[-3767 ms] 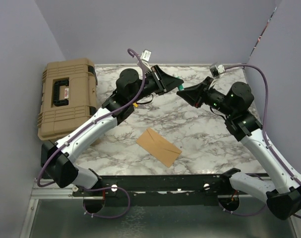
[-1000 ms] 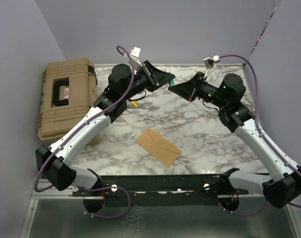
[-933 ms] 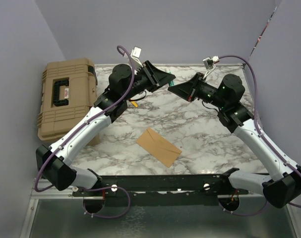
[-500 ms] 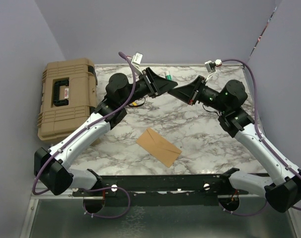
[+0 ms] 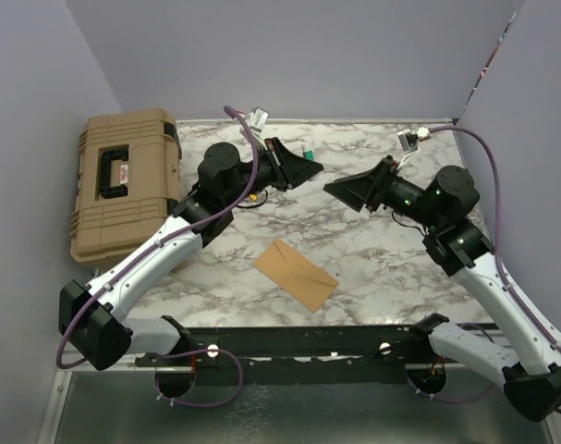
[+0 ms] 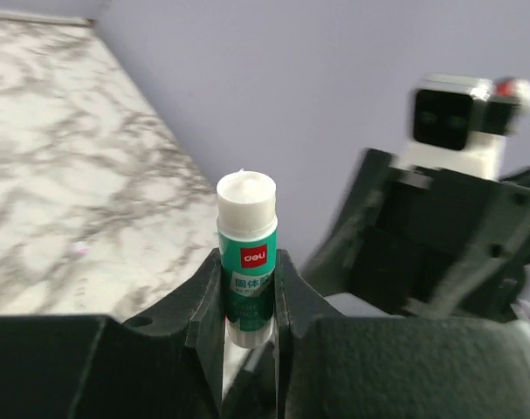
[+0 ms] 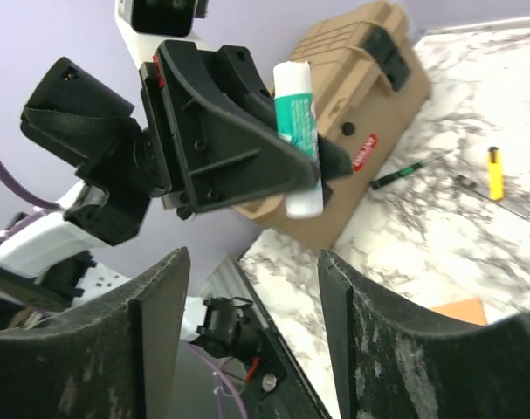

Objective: Place the letter into the envelope and seal it

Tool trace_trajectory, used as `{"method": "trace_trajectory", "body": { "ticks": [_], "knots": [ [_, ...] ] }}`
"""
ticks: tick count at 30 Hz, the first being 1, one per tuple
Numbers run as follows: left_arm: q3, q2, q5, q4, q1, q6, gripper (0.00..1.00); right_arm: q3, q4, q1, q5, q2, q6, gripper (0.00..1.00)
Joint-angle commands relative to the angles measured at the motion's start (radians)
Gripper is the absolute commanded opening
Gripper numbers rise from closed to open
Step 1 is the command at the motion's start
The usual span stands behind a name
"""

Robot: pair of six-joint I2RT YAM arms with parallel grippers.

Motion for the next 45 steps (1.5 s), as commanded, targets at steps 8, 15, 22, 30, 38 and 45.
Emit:
{"method": "trace_trajectory", "body": {
  "ticks": [8, 15, 22, 30, 38, 45],
  "knots": [
    [-0.125, -0.153, -0.475, -0.300, 0.005, 0.340, 0.00, 0.036, -0.712, 0.002, 0.600, -0.037, -0.115, 0.66],
    [-0.176, -0.177, -0.458, -0.299, 0.005, 0.382, 0.00, 0.023, -0.761, 0.000, 0.868, 0.187, -0.137, 0.67],
    [-0.236, -0.176, -0.426, -0.266, 0.006, 0.420, 0.00, 0.041, -0.697, -0.040, 0.920, 0.438, -0.180, 0.68],
    [-0.304, -0.195, -0.380, -0.197, 0.005, 0.412, 0.00, 0.077, -0.605, -0.117, 0.857, 0.661, -0.220, 0.64],
    [-0.364, -0.222, -0.379, -0.163, 0.006, 0.386, 0.00, 0.153, -0.559, -0.178, 0.779, 0.800, -0.269, 0.58],
    [-0.362, -0.209, -0.378, -0.156, 0.006, 0.387, 0.00, 0.212, -0.546, -0.195, 0.745, 0.885, -0.311, 0.51]
  ]
}}
